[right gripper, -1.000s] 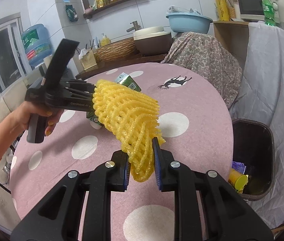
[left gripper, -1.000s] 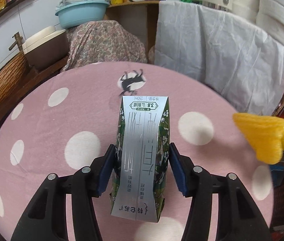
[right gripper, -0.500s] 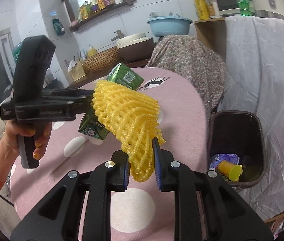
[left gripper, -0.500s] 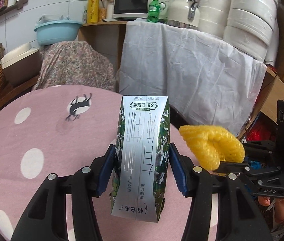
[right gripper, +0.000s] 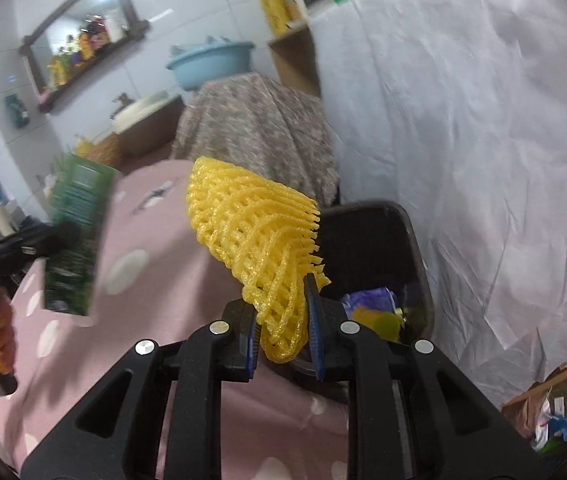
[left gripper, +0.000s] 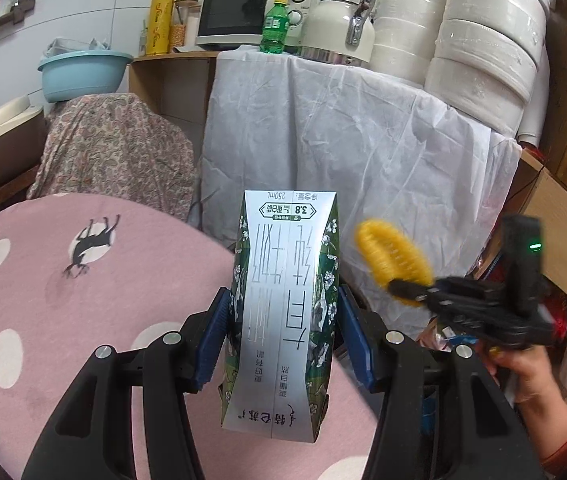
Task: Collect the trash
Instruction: 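Carry carton and yellow net over the bin and release both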
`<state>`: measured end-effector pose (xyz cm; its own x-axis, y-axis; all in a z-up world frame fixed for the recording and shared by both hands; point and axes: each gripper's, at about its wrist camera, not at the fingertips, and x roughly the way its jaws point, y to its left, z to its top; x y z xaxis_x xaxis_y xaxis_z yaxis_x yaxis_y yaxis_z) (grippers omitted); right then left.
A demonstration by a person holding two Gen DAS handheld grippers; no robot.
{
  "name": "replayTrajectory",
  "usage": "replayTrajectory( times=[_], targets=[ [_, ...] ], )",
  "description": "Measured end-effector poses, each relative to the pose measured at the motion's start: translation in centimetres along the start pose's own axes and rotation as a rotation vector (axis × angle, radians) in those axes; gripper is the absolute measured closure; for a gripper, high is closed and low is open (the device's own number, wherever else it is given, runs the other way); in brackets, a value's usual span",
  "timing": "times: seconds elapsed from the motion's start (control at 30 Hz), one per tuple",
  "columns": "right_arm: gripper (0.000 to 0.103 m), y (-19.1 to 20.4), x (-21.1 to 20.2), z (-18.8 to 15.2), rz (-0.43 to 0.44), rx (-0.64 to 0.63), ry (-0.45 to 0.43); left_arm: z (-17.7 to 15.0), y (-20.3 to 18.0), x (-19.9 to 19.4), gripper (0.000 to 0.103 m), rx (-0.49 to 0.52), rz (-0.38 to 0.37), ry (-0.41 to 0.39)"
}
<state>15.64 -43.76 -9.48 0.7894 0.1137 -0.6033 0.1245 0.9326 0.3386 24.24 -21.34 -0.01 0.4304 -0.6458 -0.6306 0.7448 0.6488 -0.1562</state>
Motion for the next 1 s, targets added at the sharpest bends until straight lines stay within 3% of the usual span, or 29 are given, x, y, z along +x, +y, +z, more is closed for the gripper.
replayTrajectory(
  times=[0.4,0.57,0.67,1.0],
  targets=[
    [0.082,-5.2,14.7,0.0,-0.133,0.108,0.282,2.4,-3.6,4.9,0.05,0.013,-0.047,0.031],
    [0.062,-6.2,18.1,-0.1,-0.181,0.121,0.321,2.9,-3.9,6.4,0.05,0.01,-0.036,0.047],
    [0.052,-6.2,18.2,-0.4,-0.187,0.116,0.313,3.3,-4.2,7.6,0.05,0.014,-0.027,0.066],
    [0.049,-5.5,12.2,-1.0,-0.195,0.067,0.167,4.7,-5.1,13.2,0.052,0.022,0.023,0.154]
  ],
)
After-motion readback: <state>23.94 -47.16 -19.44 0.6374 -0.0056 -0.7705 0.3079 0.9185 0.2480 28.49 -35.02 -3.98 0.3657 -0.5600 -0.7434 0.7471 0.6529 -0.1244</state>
